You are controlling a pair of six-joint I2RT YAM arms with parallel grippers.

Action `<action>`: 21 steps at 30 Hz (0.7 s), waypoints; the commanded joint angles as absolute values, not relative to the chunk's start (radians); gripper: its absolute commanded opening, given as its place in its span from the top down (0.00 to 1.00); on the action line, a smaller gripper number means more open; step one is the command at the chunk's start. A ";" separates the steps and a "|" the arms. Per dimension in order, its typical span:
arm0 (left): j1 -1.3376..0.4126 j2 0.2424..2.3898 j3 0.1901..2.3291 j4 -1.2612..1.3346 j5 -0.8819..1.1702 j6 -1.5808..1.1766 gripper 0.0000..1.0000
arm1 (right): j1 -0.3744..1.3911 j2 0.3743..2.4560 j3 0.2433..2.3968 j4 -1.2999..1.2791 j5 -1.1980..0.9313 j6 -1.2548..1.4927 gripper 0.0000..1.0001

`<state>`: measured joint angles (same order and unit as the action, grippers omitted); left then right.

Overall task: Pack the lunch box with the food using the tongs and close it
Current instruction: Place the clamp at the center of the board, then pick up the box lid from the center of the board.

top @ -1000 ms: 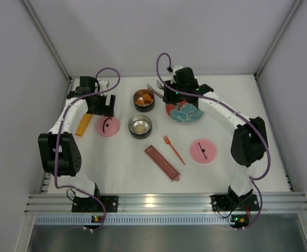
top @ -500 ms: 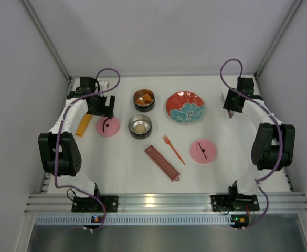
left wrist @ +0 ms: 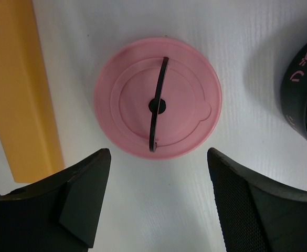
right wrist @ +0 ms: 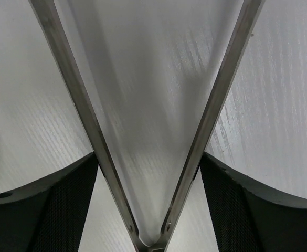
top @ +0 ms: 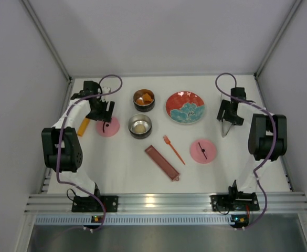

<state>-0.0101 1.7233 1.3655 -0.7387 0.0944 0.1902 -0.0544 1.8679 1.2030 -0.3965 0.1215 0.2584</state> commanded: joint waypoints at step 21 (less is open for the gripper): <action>-0.120 1.747 1.537 -0.835 0.279 0.192 0.22 | 0.437 1.313 1.048 -0.765 0.098 0.339 0.45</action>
<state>-0.0746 1.7565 1.4933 -0.8017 0.2085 0.1963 0.3950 1.3514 1.0943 -0.6514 0.1307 0.2756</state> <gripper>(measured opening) 0.784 0.564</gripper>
